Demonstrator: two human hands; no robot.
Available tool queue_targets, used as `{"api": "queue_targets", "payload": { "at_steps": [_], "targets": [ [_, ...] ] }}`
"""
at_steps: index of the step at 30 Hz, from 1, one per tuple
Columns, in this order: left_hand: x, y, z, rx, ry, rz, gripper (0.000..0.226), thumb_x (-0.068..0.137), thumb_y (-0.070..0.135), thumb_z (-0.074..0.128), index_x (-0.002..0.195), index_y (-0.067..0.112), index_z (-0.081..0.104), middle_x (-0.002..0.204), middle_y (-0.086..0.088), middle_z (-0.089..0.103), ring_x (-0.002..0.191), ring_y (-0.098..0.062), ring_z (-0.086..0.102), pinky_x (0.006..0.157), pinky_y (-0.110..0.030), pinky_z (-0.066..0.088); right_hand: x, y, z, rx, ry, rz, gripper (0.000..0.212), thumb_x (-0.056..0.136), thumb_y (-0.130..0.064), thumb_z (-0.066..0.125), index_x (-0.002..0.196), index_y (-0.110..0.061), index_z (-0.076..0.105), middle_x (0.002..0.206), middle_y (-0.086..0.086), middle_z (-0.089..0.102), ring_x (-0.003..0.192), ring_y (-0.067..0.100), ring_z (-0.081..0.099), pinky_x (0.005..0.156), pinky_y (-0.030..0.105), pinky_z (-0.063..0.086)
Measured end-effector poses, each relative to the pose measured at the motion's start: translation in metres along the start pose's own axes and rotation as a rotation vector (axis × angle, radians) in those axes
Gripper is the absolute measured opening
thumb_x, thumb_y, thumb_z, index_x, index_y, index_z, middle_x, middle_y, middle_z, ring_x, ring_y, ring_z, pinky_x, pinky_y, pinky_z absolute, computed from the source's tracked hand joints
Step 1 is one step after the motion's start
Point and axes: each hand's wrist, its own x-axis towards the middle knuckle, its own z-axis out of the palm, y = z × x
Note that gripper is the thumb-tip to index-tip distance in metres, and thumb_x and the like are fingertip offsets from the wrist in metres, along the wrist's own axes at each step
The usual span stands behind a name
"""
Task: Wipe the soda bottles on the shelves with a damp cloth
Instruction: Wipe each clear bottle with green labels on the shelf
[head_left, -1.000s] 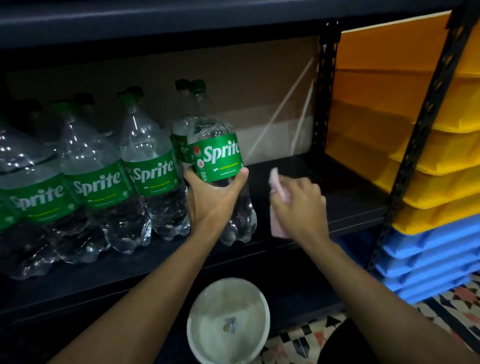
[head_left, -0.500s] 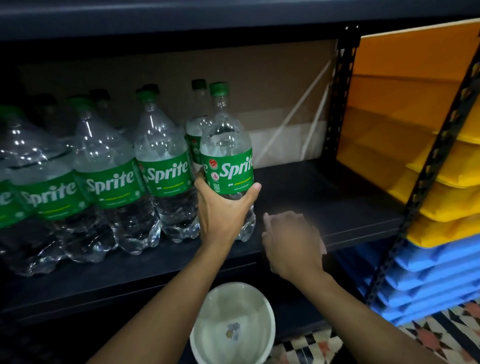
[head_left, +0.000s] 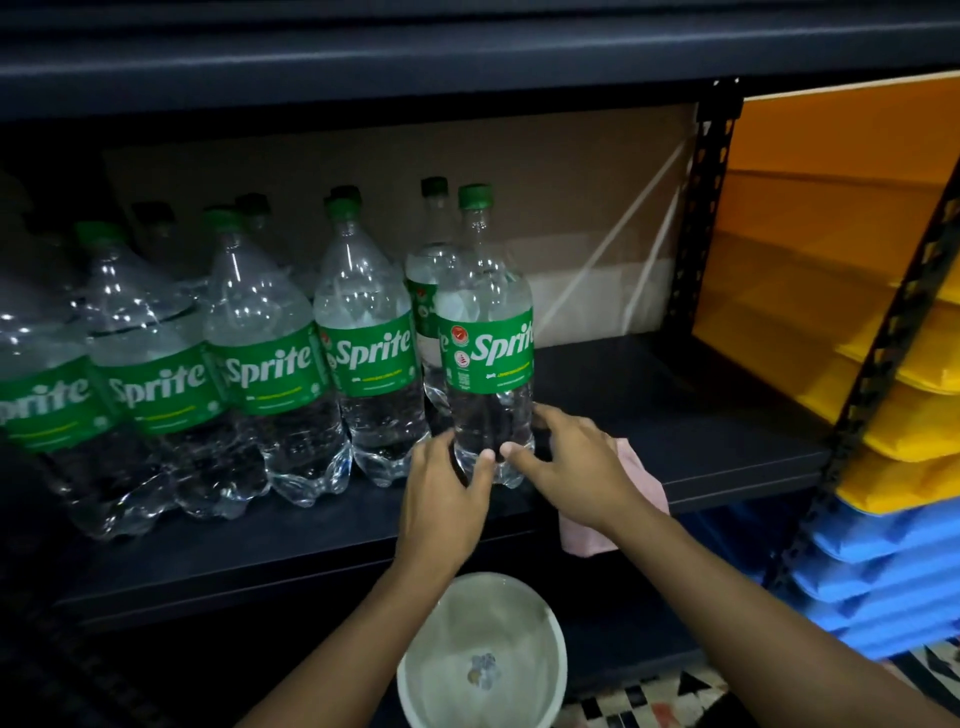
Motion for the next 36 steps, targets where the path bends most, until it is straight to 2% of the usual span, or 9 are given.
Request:
{"api": "queue_targets", "payload": {
  "at_steps": [2,4,8,11,16,22,26,31,36],
  "targets": [
    [0.004,-0.002,0.000,-0.008,0.009,-0.007,0.056,0.098,0.049,0.067,0.143,0.016,0.059,0.140,-0.002,0.062,0.124,-0.023,0.064,0.104,-0.048,0.054,0.005,0.001,0.003,-0.015,0.032,-0.007,0.056,0.089,-0.065,0.057,0.136,-0.034,0.057,0.127,-0.010,0.069,0.126,0.022,0.057,0.108,0.044,0.039],
    [0.012,-0.003,0.002,-0.004,0.022,-0.007,0.050,0.096,0.046,0.071,0.136,0.017,0.064,0.131,0.001,0.068,0.115,-0.022,0.068,0.097,-0.049,0.058,0.013,0.003,0.005,-0.041,0.045,0.000,0.052,0.094,-0.058,0.060,0.139,-0.032,0.055,0.130,-0.010,0.068,0.128,0.024,0.055,0.109,0.042,0.035],
    [0.029,0.007,0.007,0.114,-0.006,-0.001,0.040,0.099,0.041,0.071,0.129,0.016,0.066,0.113,-0.004,0.076,0.108,-0.028,0.070,0.084,-0.036,0.053,0.036,0.010,0.006,-0.025,0.012,0.057,0.054,0.096,-0.059,0.058,0.141,-0.029,0.054,0.132,-0.008,0.067,0.131,0.025,0.053,0.110,0.043,0.032],
    [0.044,0.020,0.022,0.207,-0.053,-0.027,0.042,0.103,0.041,0.065,0.134,0.013,0.061,0.120,-0.012,0.074,0.113,-0.036,0.068,0.085,-0.040,0.050,0.055,0.020,0.002,-0.003,0.002,0.102,0.052,0.097,-0.057,0.058,0.138,-0.027,0.055,0.132,-0.005,0.067,0.131,0.026,0.053,0.109,0.043,0.032],
    [0.072,0.040,0.059,0.208,-0.148,-0.020,0.038,0.106,0.032,0.060,0.136,0.008,0.055,0.125,-0.019,0.070,0.116,-0.041,0.066,0.089,-0.041,0.051,0.071,0.050,-0.010,0.053,0.064,0.149,0.048,0.097,-0.055,0.060,0.136,-0.026,0.055,0.127,-0.003,0.069,0.126,0.026,0.056,0.107,0.044,0.031],
    [0.098,0.069,0.111,0.213,-0.291,-0.005,0.040,0.107,0.035,0.056,0.134,0.008,0.043,0.129,-0.019,0.066,0.116,-0.040,0.064,0.085,-0.038,0.049,0.077,0.098,-0.031,0.087,0.225,0.212,0.043,0.096,-0.050,0.063,0.132,-0.026,0.058,0.120,-0.004,0.068,0.120,0.026,0.057,0.104,0.045,0.033],
    [0.109,0.092,0.137,0.179,-0.364,0.019,0.040,0.104,0.038,0.062,0.131,0.013,0.044,0.128,-0.009,0.065,0.102,-0.026,0.063,0.079,-0.032,0.045,0.079,0.124,-0.045,0.106,0.298,0.245,0.048,0.095,-0.050,0.065,0.134,-0.024,0.058,0.125,-0.002,0.066,0.123,0.027,0.054,0.101,0.044,0.031],
    [0.125,0.122,0.178,0.176,-0.419,0.035,0.045,0.102,0.042,0.064,0.134,0.016,0.046,0.133,-0.005,0.065,0.114,-0.027,0.065,0.088,-0.035,0.054,0.083,0.160,-0.067,0.088,0.360,0.306,0.052,0.096,-0.052,0.064,0.138,-0.023,0.056,0.134,0.000,0.063,0.128,0.029,0.051,0.104,0.046,0.031],
    [0.131,0.145,0.217,0.156,-0.447,0.055,0.047,0.103,0.043,0.063,0.137,0.018,0.044,0.139,-0.006,0.062,0.116,-0.028,0.064,0.084,-0.036,0.051,0.088,0.192,-0.085,0.095,0.419,0.354,0.049,0.098,-0.051,0.062,0.137,-0.023,0.056,0.132,0.002,0.063,0.126,0.030,0.050,0.106,0.049,0.032]
  ]
}}
